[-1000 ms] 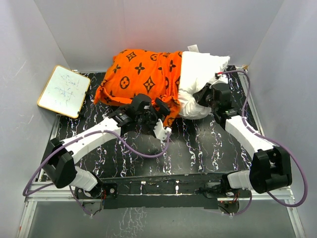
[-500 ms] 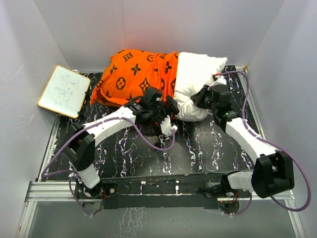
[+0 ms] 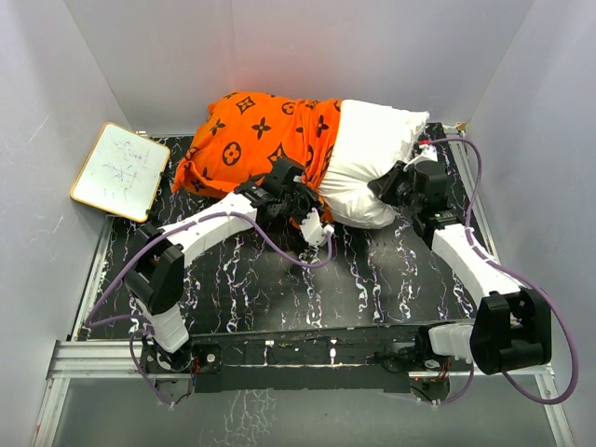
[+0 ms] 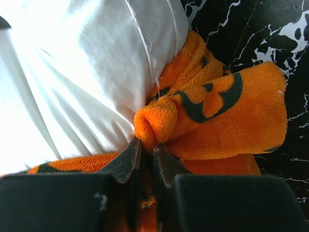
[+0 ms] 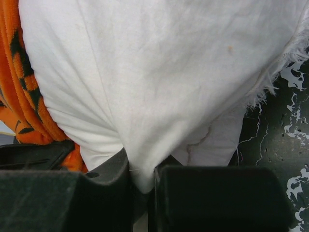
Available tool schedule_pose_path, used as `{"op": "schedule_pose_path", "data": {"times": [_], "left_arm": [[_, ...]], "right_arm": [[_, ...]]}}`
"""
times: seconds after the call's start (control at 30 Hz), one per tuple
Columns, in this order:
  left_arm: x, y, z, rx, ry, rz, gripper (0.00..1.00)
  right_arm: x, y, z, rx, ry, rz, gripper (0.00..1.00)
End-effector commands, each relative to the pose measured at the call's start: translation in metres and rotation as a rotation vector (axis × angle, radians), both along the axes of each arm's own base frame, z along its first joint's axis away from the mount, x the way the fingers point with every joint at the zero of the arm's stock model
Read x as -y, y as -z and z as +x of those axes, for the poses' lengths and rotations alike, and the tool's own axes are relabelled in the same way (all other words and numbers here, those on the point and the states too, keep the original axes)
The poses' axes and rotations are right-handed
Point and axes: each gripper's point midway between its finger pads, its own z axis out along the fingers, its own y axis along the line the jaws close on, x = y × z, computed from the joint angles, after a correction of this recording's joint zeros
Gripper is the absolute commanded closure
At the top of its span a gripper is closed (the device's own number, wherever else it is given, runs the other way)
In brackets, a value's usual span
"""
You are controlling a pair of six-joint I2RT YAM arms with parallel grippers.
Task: Remove the pillowcase from the pillow
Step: Remove the pillow from the pillowcase.
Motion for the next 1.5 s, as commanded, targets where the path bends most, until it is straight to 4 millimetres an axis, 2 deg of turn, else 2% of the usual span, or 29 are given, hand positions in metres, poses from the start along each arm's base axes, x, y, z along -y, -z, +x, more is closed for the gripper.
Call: {"op": "schedule_pose_path", "data": {"times": [0.0, 0.1, 0.17, 0.3, 0.4, 0.5, 0.57, 0.63, 0.73, 0.77, 0.8, 0.83, 0.9, 1.0, 1.1, 1.17, 1.27, 1.3, 1.33, 1.37, 1.4, 1.47], "left_arm": [[-0.058, -0.022, 0.025, 0.054, -0.177, 0.028, 1.0], [-0.075, -0.024, 0.028, 0.046, -0.231, 0.036, 1.0], [-0.089, -0.027, 0.031, 0.044, -0.262, 0.034, 1.0], [-0.131, -0.029, 0.041, 0.042, -0.345, 0.042, 1.0], [-0.169, -0.027, 0.047, 0.039, -0.416, 0.048, 1.0], [-0.209, -0.021, 0.05, 0.034, -0.482, 0.058, 1.0], [-0.228, -0.016, 0.048, 0.026, -0.515, 0.057, 1.0], [-0.239, -0.013, 0.044, 0.018, -0.533, 0.047, 1.0], [-0.229, -0.016, 0.032, -0.028, -0.514, -0.015, 1.0], [-0.221, -0.021, 0.026, -0.055, -0.492, -0.052, 0.87], [-0.211, -0.024, 0.017, -0.087, -0.464, -0.077, 0.68], [-0.2, -0.031, 0.008, -0.12, -0.451, -0.112, 0.54], [-0.177, -0.052, -0.001, -0.209, -0.469, -0.205, 0.38], [-0.154, -0.085, -0.004, -0.411, -0.581, -0.361, 0.23], [-0.138, -0.115, 0.007, -0.542, -0.666, -0.48, 0.18], [-0.132, -0.122, 0.017, -0.582, -0.695, -0.51, 0.17], [-0.122, -0.129, 0.043, -0.609, -0.756, -0.596, 0.17], [-0.115, -0.127, 0.054, -0.643, -0.778, -0.623, 0.17], [-0.107, -0.137, 0.061, -0.662, -0.786, -0.666, 0.17], [-0.096, -0.137, 0.072, -0.696, -0.806, -0.695, 0.17], [-0.084, -0.139, 0.083, -0.718, -0.826, -0.725, 0.18], [-0.061, -0.153, 0.106, -0.725, -0.854, -0.8, 0.19]], "right_arm": [[0.033, -0.022, 0.009, 0.094, 0.089, 0.013, 0.92], [0.055, -0.013, 0.009, 0.068, 0.139, 0.021, 0.92], [0.081, -0.008, 0.009, 0.057, 0.202, 0.024, 0.92], [0.106, -0.008, 0.012, 0.051, 0.281, 0.015, 0.92], [0.117, -0.015, 0.019, 0.055, 0.312, 0.028, 0.92], [0.127, -0.03, 0.028, 0.078, 0.336, 0.042, 0.92], [0.128, -0.041, 0.034, 0.099, 0.334, 0.061, 0.92], [0.122, -0.055, 0.04, 0.129, 0.3, 0.085, 0.92], [0.095, -0.076, 0.048, 0.17, 0.19, 0.101, 0.92], [0.08, -0.083, 0.05, 0.19, 0.142, 0.092, 0.92], [0.072, -0.092, 0.051, 0.219, 0.106, 0.083, 0.92], [0.062, -0.101, 0.052, 0.249, 0.061, 0.076, 0.92], [0.048, -0.116, 0.053, 0.293, 0.002, 0.063, 0.92], [0.046, -0.121, 0.055, 0.277, 0.001, 0.056, 0.92], [0.052, -0.1, 0.05, 0.203, 0.048, 0.069, 0.92], [0.057, -0.07, 0.042, 0.133, 0.085, 0.06, 0.92], [0.065, -0.024, 0.028, 0.021, 0.117, 0.011, 0.87], [0.064, -0.01, 0.022, -0.015, 0.111, -0.001, 0.83], [0.061, 0.002, 0.017, -0.038, 0.099, -0.014, 0.78], [0.059, 0.012, 0.012, -0.058, 0.088, -0.03, 0.74], [0.058, 0.02, 0.007, -0.069, 0.085, -0.044, 0.71], [0.042, 0.026, 0.0, -0.052, 0.039, -0.071, 0.67]]}}
